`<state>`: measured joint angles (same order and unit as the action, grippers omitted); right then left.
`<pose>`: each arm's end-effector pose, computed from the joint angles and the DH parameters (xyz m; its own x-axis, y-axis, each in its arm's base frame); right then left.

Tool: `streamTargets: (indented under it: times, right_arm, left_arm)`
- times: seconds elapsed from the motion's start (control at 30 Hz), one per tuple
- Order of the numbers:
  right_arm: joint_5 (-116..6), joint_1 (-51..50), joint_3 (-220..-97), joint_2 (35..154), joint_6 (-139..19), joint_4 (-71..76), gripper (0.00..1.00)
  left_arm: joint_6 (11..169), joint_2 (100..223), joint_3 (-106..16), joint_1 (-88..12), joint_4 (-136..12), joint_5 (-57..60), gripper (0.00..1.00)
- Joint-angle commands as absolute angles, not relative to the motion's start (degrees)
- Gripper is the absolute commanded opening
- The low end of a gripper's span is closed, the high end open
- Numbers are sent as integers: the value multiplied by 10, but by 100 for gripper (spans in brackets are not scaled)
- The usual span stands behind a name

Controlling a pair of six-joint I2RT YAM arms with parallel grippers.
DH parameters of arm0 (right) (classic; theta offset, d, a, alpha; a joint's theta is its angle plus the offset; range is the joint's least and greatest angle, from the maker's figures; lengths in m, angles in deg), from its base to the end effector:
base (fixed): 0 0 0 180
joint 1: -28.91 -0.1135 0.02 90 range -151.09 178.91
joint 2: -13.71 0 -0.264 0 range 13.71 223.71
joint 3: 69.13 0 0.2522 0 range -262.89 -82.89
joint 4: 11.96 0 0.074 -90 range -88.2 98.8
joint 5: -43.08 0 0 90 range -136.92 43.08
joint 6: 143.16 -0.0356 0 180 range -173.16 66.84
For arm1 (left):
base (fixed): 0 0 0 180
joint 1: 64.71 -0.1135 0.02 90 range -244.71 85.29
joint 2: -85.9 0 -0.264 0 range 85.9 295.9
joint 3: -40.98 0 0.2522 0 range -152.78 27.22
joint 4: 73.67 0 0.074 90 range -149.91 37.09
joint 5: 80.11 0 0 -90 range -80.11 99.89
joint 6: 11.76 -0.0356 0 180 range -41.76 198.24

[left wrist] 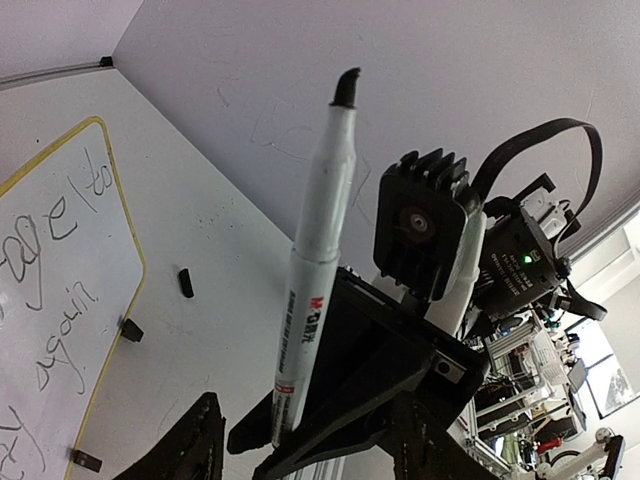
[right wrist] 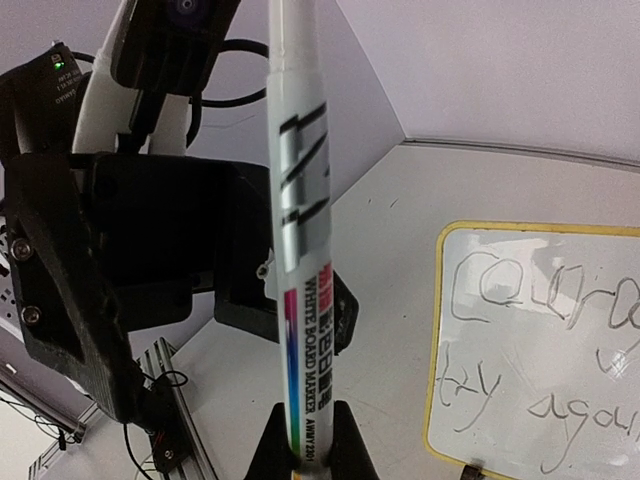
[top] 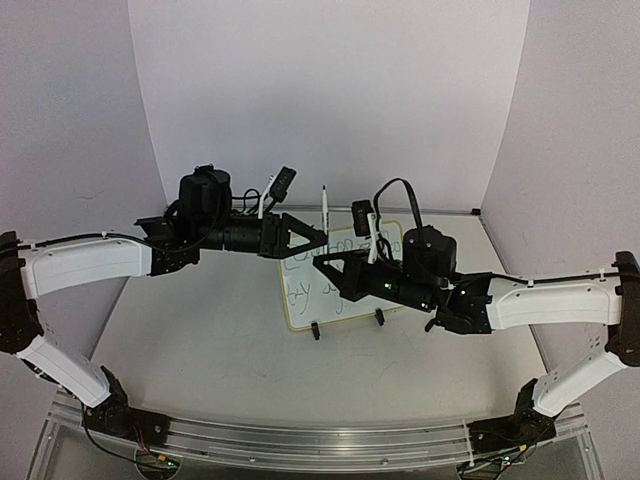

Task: Write a sentence on the whiteboard
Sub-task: Pass from the right arm to the left

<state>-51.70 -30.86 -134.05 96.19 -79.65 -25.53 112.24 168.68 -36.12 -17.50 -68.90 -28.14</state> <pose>0.1662 0.2910 0.2915 -0.4341 0.1379 -0.8903 -0.7924 0.4116 0.4502 0.2136 -0.2630 0.3319 -0.6555 0.0598 -0.7528 0.7515 0.1494 -0.6426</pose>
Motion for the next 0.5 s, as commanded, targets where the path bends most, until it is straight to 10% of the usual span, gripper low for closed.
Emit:
streamTargets:
  times: [0.0,0.47]
  right_arm:
    - [-528,-308,-1347,957,-803,-279,0]
    - [-543,-308,-1343,962,-815,-287,0]
  left_arm:
    - [1130,1693,-370,-171,-729,-292,53]
    - [1153,1716,-375,-169,-773,-293,34]
